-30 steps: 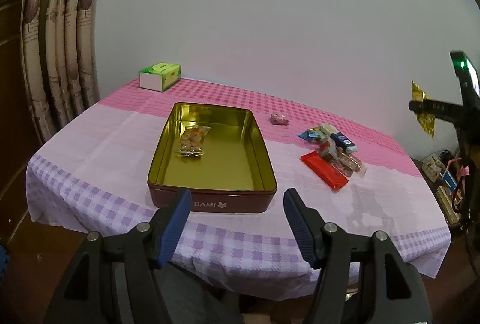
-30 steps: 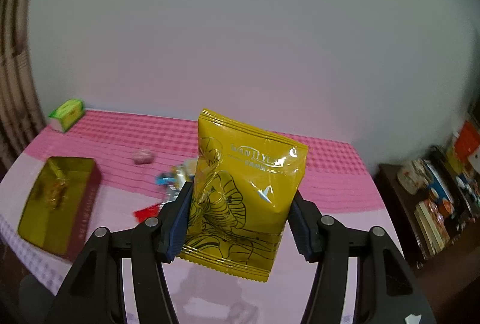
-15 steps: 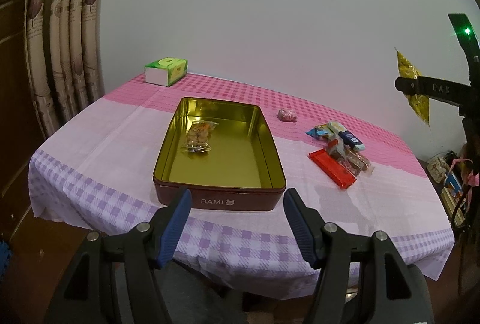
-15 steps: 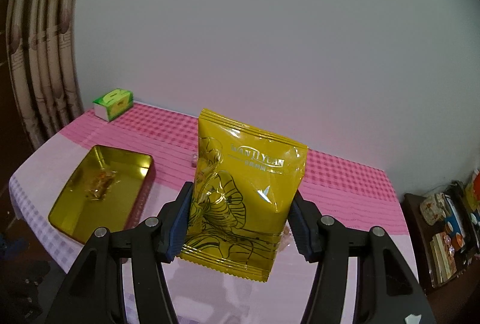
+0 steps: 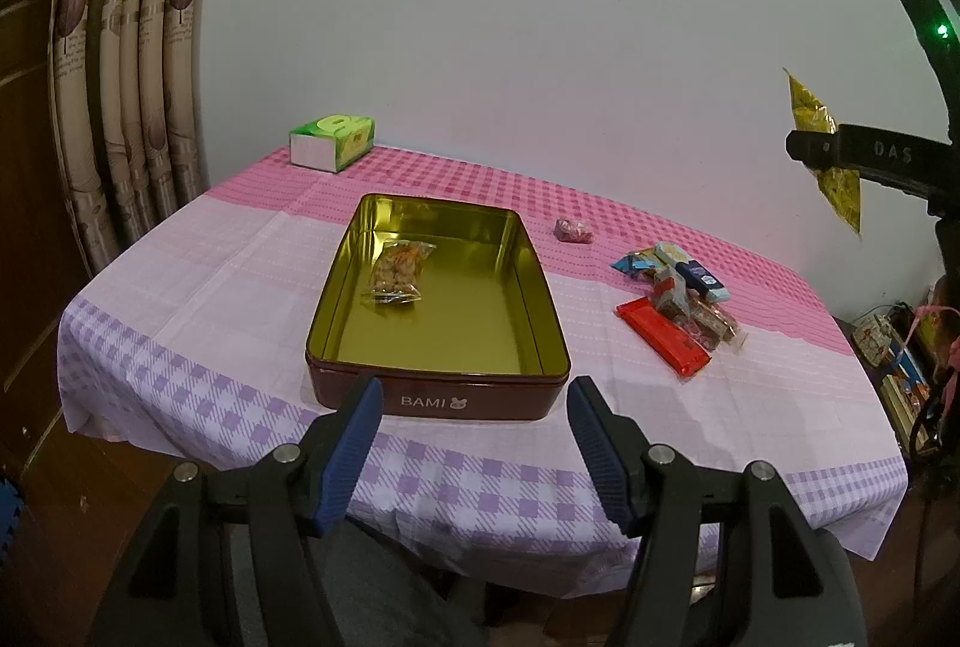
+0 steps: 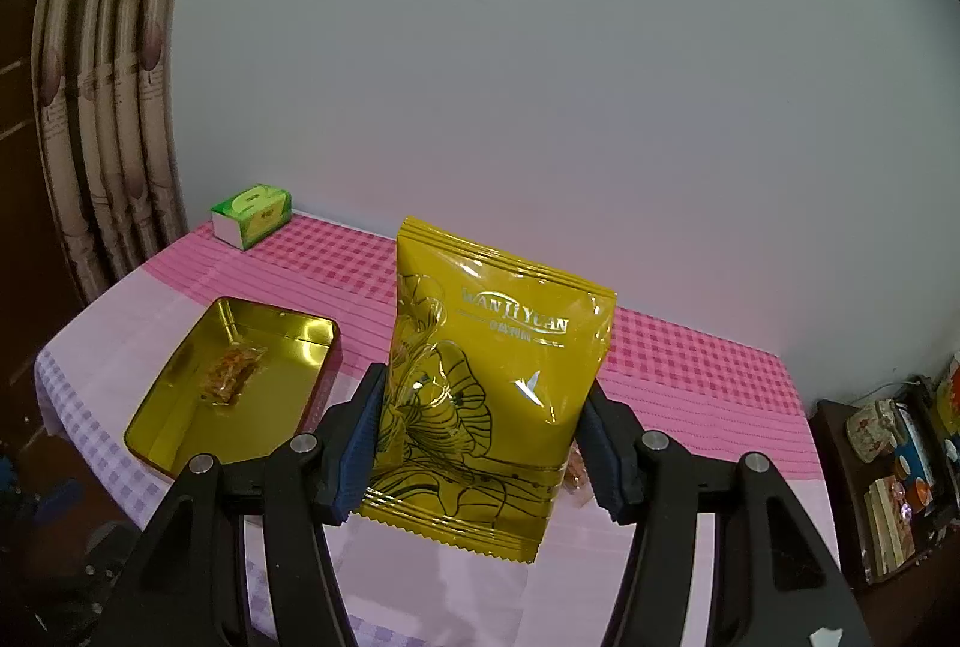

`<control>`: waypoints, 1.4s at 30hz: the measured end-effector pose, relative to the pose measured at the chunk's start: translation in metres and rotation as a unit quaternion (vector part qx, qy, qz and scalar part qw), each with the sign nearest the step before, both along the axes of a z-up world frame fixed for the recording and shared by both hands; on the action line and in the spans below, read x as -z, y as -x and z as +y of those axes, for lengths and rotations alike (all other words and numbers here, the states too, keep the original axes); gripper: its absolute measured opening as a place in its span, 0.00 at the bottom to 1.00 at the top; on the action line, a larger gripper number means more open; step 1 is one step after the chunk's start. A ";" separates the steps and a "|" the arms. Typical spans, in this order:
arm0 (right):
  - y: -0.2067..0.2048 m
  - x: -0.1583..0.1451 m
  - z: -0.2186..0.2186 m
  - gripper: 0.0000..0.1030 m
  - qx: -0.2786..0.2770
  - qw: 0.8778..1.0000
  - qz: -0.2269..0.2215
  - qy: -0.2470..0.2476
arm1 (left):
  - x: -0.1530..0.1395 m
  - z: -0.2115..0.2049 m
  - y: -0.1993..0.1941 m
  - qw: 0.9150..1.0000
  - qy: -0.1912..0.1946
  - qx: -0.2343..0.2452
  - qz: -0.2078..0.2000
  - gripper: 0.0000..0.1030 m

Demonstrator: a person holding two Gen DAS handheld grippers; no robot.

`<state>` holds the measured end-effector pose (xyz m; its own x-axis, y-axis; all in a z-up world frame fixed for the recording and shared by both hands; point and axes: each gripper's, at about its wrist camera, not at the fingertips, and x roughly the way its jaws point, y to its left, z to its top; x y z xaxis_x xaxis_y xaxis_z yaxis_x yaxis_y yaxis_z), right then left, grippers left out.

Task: Organize snacks
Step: 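Lift the yellow packet with the right gripper and carry it over the tin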

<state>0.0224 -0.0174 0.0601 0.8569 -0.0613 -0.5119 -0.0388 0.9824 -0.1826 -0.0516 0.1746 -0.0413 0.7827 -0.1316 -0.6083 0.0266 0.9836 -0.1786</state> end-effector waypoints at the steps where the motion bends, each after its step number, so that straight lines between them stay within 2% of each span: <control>1: 0.000 0.000 -0.002 0.54 -0.001 1.000 0.000 0.000 | 0.000 0.000 0.000 1.000 0.000 0.000 0.000 0.63; 9: -0.004 0.008 0.001 0.54 -0.009 1.000 0.013 -0.004 | 0.001 0.001 -0.002 1.000 0.000 -0.005 0.004 0.63; 20: -0.015 0.035 0.012 0.54 -0.026 0.999 0.039 -0.009 | 0.010 0.002 -0.007 1.000 -0.007 -0.005 0.016 0.63; 26: -0.032 0.051 0.015 0.54 -0.028 0.998 0.056 -0.018 | 0.013 0.012 -0.013 0.999 -0.002 -0.026 0.021 0.63; 30: -0.041 0.064 0.024 0.54 -0.037 0.997 0.069 -0.015 | 0.015 0.026 -0.017 0.998 0.013 -0.052 0.025 0.63; 36: -0.054 0.078 0.040 0.54 -0.054 0.995 0.086 -0.014 | 0.022 0.028 -0.021 0.998 0.015 -0.053 0.038 0.63; 42: -0.069 0.074 0.068 0.54 -0.077 0.993 0.089 -0.003 | 0.023 0.035 -0.025 0.997 0.028 -0.063 0.039 0.63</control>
